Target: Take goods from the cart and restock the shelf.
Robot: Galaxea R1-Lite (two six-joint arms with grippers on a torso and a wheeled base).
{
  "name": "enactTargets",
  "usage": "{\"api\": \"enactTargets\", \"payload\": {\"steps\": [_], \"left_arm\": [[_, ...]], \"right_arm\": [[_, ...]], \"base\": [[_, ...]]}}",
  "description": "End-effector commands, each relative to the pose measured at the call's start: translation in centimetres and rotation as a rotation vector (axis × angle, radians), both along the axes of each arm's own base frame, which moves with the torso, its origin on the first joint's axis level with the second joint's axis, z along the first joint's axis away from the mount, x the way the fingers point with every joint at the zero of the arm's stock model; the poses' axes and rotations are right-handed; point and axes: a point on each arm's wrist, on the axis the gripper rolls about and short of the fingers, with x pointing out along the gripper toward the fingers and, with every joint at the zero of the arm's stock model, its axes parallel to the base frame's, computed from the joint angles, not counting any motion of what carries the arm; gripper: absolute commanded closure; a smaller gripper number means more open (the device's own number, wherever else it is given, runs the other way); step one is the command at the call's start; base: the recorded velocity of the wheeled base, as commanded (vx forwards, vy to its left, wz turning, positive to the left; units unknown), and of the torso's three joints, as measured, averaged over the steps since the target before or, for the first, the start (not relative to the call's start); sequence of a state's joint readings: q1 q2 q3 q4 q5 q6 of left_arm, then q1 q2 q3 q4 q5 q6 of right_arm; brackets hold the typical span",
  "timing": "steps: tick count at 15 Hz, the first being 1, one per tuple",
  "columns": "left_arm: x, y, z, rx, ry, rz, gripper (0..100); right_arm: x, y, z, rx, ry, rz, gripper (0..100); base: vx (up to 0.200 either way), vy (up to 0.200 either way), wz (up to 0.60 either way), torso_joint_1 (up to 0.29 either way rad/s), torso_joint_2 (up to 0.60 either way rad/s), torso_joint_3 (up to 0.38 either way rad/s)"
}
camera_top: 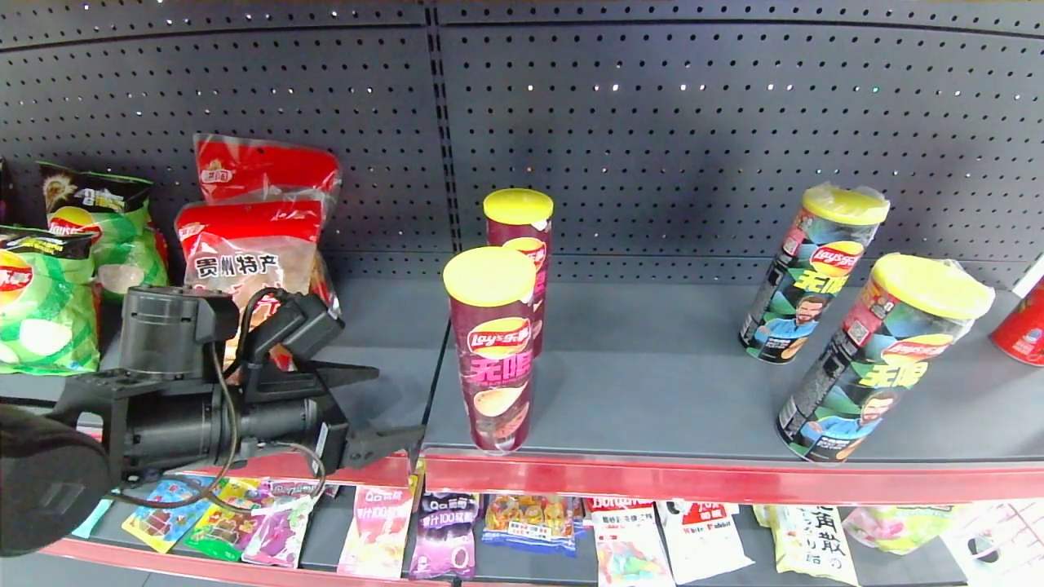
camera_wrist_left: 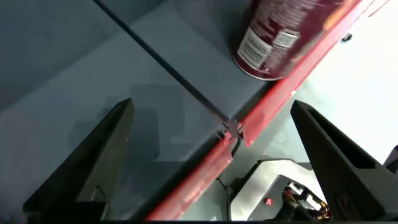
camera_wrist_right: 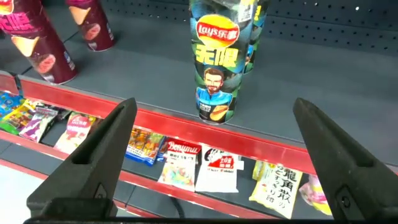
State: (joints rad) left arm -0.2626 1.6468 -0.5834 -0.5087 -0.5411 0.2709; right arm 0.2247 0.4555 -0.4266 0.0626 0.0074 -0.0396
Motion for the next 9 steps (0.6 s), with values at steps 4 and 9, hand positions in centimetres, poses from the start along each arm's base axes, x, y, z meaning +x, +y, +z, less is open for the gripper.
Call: {"api": "enactTargets", "payload": {"steps": [4,9], "left_arm": [[2.9,-1.1,-1.0,0.007,0.021,-0.011,0],[4.1,-1.8,-0.9,-0.001,0.010,-0.025,0]], "right_arm": [[0.1,0.0,-0.2,-0.003,0.011,0.000,0],[0.2,0.1,-0.3,-0.005,0.020,0.001,0]], "base": [[0.000,0.000,0.00,0.000,0.00,0.000],[0.000,0.000,0.00,0.000,0.00,0.000]]}}
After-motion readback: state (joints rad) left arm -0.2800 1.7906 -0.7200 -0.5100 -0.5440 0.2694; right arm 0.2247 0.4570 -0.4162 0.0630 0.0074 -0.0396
